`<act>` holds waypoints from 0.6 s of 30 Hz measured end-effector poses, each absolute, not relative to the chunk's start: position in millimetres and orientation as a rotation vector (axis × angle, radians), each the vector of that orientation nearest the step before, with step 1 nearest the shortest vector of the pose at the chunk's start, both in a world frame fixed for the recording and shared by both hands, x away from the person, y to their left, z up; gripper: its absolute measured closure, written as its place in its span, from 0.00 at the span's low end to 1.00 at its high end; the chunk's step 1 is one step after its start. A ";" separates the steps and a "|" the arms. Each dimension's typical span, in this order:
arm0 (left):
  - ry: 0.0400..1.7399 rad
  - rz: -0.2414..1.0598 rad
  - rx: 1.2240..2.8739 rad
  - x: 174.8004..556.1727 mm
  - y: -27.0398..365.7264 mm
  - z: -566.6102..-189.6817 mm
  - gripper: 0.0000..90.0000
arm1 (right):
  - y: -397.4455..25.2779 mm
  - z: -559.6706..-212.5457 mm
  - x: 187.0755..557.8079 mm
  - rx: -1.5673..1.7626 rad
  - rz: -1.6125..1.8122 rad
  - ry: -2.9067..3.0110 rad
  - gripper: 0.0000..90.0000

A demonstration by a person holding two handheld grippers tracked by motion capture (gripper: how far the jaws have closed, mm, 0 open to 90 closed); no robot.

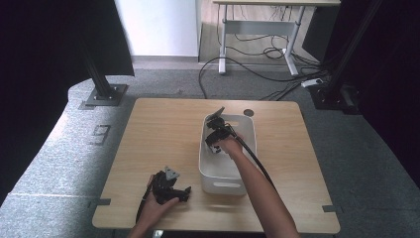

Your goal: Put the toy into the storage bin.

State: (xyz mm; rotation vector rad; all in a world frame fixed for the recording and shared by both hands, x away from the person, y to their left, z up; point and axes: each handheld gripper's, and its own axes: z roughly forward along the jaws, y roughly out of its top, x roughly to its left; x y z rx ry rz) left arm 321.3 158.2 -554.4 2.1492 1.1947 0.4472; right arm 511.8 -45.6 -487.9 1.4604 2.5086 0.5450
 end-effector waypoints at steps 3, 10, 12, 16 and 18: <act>1.195 0.448 2.149 321.2 158.2 -554.4 0.01 | -45.3 -484.9 509.5 1.455 0.534 2.515 0.47; 1.195 0.447 2.149 321.3 158.3 -554.4 0.01 | -47.8 -487.4 504.0 1.458 0.483 2.552 0.47; 1.196 0.446 2.148 321.2 158.2 -554.4 0.01 | -48.7 -490.7 503.7 1.472 0.468 2.565 0.46; 1.195 0.447 2.149 321.3 158.2 -554.4 0.01 | -48.3 -493.8 503.2 1.492 0.447 2.585 0.47; 1.195 0.447 2.149 321.3 158.3 -554.4 0.01 | -48.7 -493.8 503.5 1.526 0.454 2.591 0.48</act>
